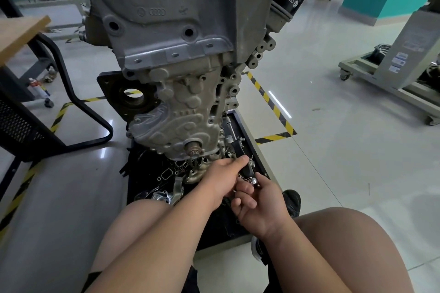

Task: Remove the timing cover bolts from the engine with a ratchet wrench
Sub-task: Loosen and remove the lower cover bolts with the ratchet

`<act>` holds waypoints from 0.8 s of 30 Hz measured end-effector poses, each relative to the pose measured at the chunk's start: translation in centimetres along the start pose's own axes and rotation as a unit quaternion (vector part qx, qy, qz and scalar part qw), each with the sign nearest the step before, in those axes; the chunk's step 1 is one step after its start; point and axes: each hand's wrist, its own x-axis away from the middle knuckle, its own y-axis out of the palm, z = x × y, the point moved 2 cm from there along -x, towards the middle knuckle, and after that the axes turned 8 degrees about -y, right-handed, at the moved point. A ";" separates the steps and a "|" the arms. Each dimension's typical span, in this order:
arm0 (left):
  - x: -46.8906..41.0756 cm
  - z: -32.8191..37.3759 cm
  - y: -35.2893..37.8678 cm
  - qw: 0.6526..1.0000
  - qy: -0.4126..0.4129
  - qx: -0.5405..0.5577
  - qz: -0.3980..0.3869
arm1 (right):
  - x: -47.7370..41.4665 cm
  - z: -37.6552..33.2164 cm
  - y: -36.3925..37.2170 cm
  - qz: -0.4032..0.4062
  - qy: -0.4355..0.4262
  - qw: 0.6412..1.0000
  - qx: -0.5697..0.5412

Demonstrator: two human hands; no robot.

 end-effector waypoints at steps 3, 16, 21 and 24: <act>0.0 0.0 0.1 1.000 -0.004 0.004 -0.001 | -0.2 -0.1 -0.2 0.006 -0.020 0.999 0.038; -0.4 0.5 0.0 0.998 0.049 -0.036 0.021 | 1.0 -1.0 -0.4 0.043 -0.355 0.697 0.622; -0.5 0.5 -0.2 0.999 0.040 -0.033 0.013 | 1.3 -1.0 0.0 0.019 -0.377 0.562 0.736; -0.5 0.5 -0.4 0.999 0.032 -0.028 0.019 | 1.1 -0.8 -0.1 0.023 -0.385 0.589 0.710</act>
